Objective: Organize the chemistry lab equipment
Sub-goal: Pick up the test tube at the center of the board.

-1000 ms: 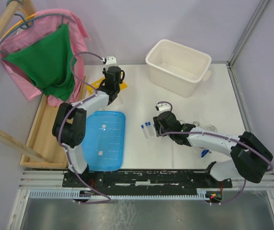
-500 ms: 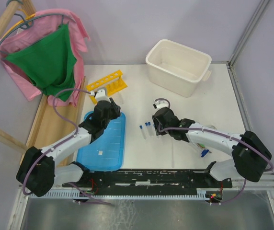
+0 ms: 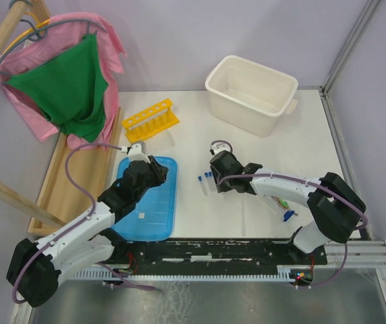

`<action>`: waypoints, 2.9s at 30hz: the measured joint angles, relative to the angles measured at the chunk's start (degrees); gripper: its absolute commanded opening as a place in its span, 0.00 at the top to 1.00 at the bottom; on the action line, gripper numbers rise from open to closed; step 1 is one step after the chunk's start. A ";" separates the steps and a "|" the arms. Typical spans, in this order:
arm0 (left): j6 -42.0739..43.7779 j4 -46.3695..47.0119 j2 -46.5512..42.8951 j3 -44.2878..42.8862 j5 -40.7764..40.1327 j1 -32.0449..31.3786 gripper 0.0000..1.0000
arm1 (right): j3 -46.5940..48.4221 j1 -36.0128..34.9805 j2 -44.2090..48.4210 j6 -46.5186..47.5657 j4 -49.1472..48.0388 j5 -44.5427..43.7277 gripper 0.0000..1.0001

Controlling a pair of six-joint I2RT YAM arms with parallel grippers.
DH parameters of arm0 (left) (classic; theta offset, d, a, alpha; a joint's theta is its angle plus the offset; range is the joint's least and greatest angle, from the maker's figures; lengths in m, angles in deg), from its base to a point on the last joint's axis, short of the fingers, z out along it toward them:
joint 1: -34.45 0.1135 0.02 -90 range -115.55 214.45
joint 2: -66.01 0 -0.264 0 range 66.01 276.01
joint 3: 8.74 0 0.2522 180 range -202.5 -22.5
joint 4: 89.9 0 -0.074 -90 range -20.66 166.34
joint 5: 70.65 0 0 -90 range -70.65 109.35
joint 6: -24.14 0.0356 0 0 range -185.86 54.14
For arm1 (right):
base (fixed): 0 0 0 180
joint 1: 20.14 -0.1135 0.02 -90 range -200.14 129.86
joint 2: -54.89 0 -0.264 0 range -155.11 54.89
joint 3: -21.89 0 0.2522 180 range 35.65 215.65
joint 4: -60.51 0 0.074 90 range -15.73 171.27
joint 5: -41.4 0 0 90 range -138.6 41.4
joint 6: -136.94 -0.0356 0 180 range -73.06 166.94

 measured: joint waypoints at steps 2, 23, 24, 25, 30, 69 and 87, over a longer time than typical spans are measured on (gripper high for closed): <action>0.00 -0.33 0.31 0.00 0.22 0.00 0.66 | 0.09 0.00 -0.59 -0.20 0.07 0.00 0.56; -0.50 0.00 8.02 -0.24 5.77 -0.61 0.66 | 1.73 0.00 -7.76 -0.87 -0.24 0.85 0.97; -0.50 0.04 8.24 -0.37 5.97 -0.70 0.66 | 1.73 0.00 -7.74 -1.01 -0.22 0.81 0.99; -0.50 0.07 8.44 -0.57 6.12 -0.74 0.65 | 1.73 0.00 -7.69 -1.14 -0.20 0.72 0.99; -0.52 0.74 9.27 -2.14 8.79 -0.90 0.62 | -1.11 -0.07 -3.19 -1.62 -0.15 -1.57 0.99; -9.33 11.21 19.89 -7.56 26.43 -6.47 0.58 | -13.27 -20.39 14.78 4.15 -17.70 -16.06 0.99; -9.53 14.64 23.34 -7.61 27.02 -6.91 0.97 | -13.27 -21.03 14.75 4.33 -17.59 -15.91 0.91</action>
